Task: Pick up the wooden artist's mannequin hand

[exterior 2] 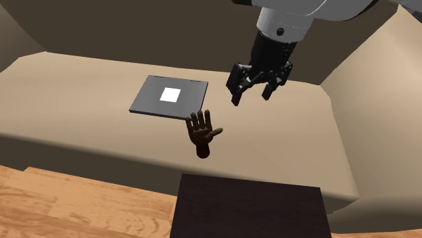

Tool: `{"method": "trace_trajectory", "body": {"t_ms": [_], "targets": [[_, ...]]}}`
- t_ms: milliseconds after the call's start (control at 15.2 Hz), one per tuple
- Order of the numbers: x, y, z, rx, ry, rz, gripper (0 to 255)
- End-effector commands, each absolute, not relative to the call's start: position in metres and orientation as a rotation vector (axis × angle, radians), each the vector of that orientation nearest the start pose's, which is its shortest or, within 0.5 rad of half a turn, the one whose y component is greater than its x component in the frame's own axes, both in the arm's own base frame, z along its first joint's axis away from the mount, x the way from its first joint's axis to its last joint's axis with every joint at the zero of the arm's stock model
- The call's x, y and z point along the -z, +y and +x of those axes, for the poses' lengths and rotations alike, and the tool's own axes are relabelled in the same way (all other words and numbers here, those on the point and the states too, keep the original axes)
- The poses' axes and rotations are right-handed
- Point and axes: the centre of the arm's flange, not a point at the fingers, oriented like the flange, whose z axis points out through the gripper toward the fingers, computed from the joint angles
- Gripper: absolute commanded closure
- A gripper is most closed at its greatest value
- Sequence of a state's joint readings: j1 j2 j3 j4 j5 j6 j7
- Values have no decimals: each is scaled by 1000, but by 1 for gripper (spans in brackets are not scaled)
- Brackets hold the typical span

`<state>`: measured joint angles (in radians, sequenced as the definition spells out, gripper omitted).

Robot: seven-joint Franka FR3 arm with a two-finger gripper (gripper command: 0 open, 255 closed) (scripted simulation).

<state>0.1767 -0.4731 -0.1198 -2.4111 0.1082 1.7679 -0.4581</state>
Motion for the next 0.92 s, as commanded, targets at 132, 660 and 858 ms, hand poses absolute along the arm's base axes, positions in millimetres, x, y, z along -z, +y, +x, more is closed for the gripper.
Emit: {"method": "trace_trajectory", "body": {"t_ms": [132,660,858], "targets": [[-418,48,403,-305,-896,-2707,0],[-342,82,413,-425,-1087,-2502,0],[-326,82,413,-425,-1087,-2502,0]]}}
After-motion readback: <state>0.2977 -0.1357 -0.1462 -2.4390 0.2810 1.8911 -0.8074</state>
